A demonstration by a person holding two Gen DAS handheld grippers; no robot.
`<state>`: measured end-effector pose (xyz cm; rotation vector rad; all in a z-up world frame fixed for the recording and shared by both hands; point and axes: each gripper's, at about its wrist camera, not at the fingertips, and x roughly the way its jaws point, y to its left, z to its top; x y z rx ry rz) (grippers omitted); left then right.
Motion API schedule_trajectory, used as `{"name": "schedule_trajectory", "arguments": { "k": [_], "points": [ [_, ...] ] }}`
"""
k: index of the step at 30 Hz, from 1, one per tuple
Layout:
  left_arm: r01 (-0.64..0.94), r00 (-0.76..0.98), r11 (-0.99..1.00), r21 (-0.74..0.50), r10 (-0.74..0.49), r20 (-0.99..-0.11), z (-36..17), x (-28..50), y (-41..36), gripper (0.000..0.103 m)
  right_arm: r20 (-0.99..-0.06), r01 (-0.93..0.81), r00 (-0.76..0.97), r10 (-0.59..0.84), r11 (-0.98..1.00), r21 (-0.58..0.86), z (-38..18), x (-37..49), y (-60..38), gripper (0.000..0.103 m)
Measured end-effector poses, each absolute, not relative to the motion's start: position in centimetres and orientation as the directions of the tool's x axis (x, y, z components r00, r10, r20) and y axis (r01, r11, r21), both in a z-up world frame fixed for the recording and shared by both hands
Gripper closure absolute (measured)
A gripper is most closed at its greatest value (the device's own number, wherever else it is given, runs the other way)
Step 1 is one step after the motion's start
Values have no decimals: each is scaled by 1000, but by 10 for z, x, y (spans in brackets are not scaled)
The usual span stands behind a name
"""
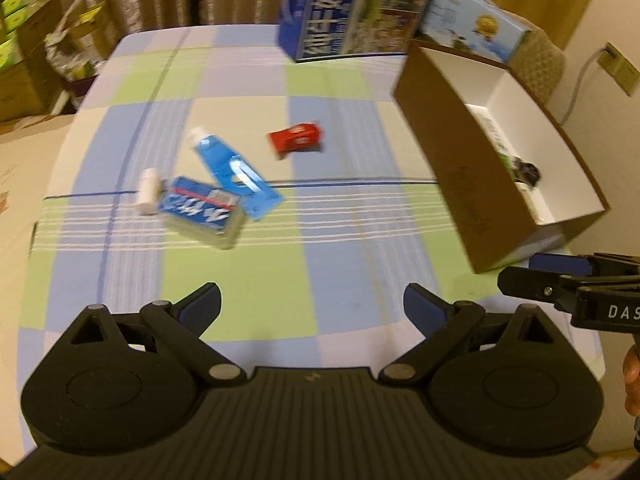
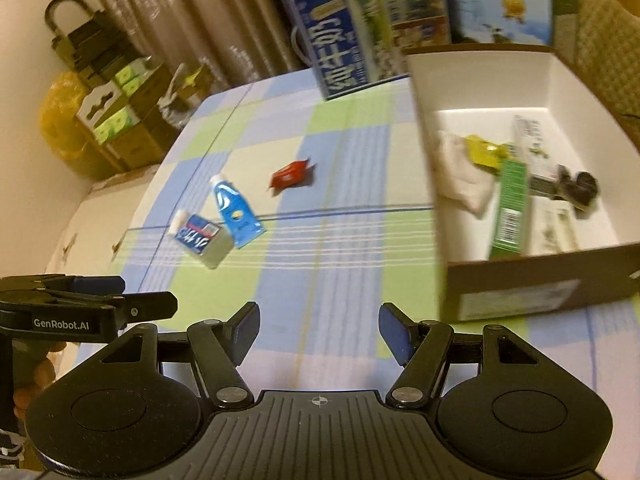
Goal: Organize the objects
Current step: 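Withdraw both tools from the box back toward the remaining items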
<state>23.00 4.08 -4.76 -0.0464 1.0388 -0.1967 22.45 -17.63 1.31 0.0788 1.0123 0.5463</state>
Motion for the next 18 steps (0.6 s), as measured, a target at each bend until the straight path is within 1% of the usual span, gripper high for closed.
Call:
{"name": "schedule_trajectory", "arguments": {
  "k": [8,18],
  "points": [
    [57,491,993,-105,-119,-863,-57,241,84,7,-795,-448,374,477,844,295,-3,234,-134,40],
    [-5,485,996,-88,-74,-871,-67,258,128,7,-790,-551,335,513,787,278,-23,252,-75,40]
  ]
}}
